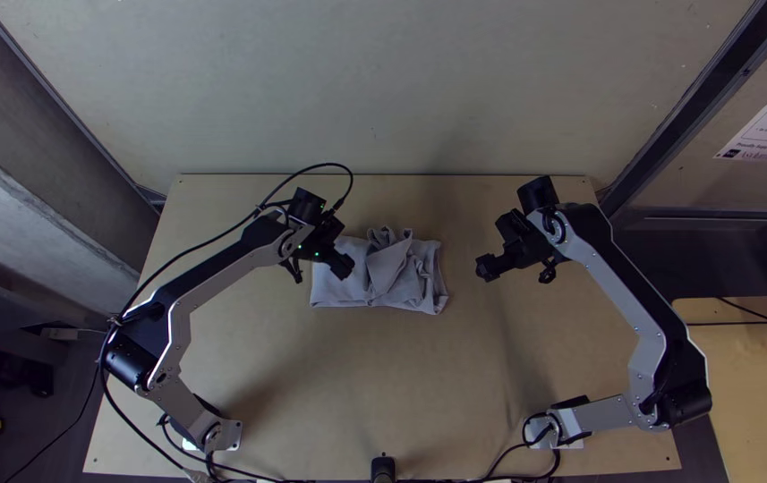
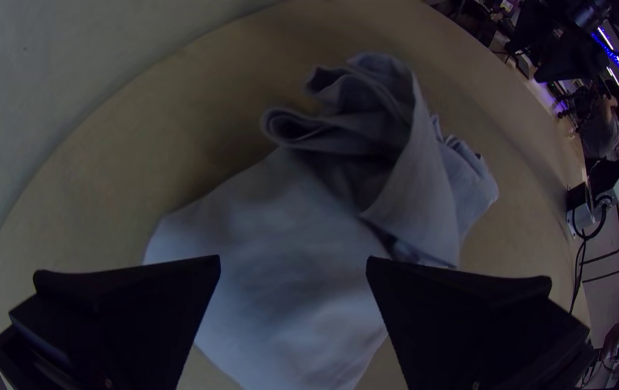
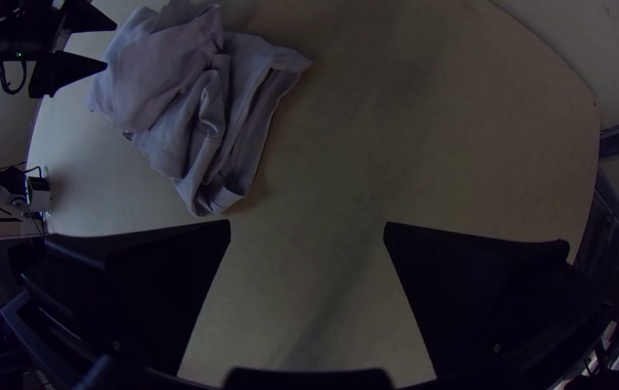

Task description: Fold the t-shirt

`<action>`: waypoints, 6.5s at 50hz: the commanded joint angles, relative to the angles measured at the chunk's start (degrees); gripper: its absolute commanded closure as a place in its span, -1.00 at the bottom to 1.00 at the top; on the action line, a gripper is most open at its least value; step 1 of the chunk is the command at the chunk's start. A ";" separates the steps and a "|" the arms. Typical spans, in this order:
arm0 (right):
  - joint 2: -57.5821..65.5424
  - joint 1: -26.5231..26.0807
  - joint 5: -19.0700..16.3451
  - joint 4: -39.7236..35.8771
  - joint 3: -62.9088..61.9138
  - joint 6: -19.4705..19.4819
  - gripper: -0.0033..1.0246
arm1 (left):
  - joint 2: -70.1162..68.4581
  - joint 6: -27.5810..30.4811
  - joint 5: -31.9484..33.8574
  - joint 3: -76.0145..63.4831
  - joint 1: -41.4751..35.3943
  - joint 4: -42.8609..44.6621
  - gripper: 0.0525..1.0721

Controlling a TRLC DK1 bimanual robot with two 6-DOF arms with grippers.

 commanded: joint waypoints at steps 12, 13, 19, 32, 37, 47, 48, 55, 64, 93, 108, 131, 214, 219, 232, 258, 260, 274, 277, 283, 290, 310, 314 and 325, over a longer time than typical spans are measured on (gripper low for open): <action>-2.95 -0.41 -0.16 -0.16 -2.40 0.09 -0.90 | 2.66 -2.45 -0.79 1.76 -7.26 4.12 -0.91; -3.12 -0.49 -0.16 -0.16 -2.40 0.01 -0.90 | 2.93 -2.45 -1.06 1.84 -7.70 4.38 -0.91; -3.56 -1.02 -0.16 -0.16 -2.40 -0.17 -0.90 | 4.86 -2.45 -2.02 2.90 -9.63 5.52 -0.91; -4.79 -2.78 -0.07 -0.16 -2.93 -0.87 -0.90 | 9.43 -4.03 -1.93 7.29 -11.13 7.28 -0.91; -5.15 -3.22 -0.07 -0.16 -3.02 -0.96 -0.90 | 9.96 -4.21 -1.67 10.02 -13.06 7.90 -0.91; -5.41 -4.10 -0.07 -0.16 -2.84 -1.31 -0.90 | 10.40 -4.65 -1.14 15.29 -16.93 9.66 -0.91; -5.50 -4.19 -0.07 -0.16 -2.93 -1.31 -0.90 | 10.57 -4.82 -1.06 15.91 -17.37 9.66 -0.91; -5.67 -4.98 -0.07 -0.16 -3.02 -1.40 -0.90 | 10.92 -5.44 0.70 17.84 -20.00 9.13 -0.91; -5.85 -5.24 -0.16 -0.16 -3.11 -1.31 -0.90 | 10.04 -5.70 1.49 16.70 -21.32 8.34 -0.91; -15.69 -4.63 3.88 4.85 -7.06 0.62 -0.90 | -15.00 -0.78 -7.73 -3.78 -15.17 10.45 -0.91; -27.65 -5.33 12.23 16.10 -16.64 2.11 -0.90 | -29.07 3.00 -8.44 -16.44 -2.60 15.10 -0.91; -49.62 -8.93 24.63 34.38 -33.96 3.34 -0.86 | -53.06 9.77 -7.73 -41.49 15.33 30.22 -0.91; -88.82 -10.43 26.21 69.89 -72.98 -11.33 -0.91 | -77.14 5.11 16.17 -80.95 46.62 62.92 -0.91; -88.82 -11.22 26.30 71.03 -73.86 -11.16 -0.91 | -79.34 5.11 16.08 -80.95 46.62 60.28 -0.91; -88.91 -11.48 26.21 70.94 -77.55 -10.81 -0.91 | -95.34 5.72 16.08 -80.95 46.27 43.23 -0.91; -88.55 -14.21 25.94 64.35 -78.96 -9.22 -0.91 | -97.18 5.55 16.17 -80.95 46.35 37.25 -0.91; -88.55 -14.56 25.94 64.26 -78.96 -9.22 -0.91 | -97.09 5.46 16.17 -80.95 46.27 37.25 -0.91; -88.55 -14.47 25.94 64.35 -78.96 -9.31 -0.91 | -97.80 4.14 16.17 -80.95 45.39 37.25 -0.91; -88.55 -14.65 25.94 64.35 -78.96 -9.22 -0.91 | -98.06 3.88 16.17 -80.95 45.39 37.34 -0.91; -88.55 -14.47 25.94 64.35 -78.96 -9.22 -0.91 | -98.06 3.88 16.17 -80.95 45.48 37.34 -0.91; -88.55 -14.47 25.94 64.35 -78.96 -9.22 -0.91 | -98.06 3.88 16.17 -80.95 45.48 37.34 -0.91; -88.55 -14.47 25.94 64.35 -78.96 -9.14 -0.91 | -98.06 3.88 16.17 -80.95 45.48 37.25 -0.91; -88.55 -14.47 25.94 64.35 -78.96 -9.22 -0.91 | -98.06 3.88 16.08 -80.95 45.39 37.34 -0.91; -88.55 -14.47 25.94 64.35 -78.96 -9.14 -0.91 | -98.06 3.88 16.17 -80.95 45.39 37.34 -0.91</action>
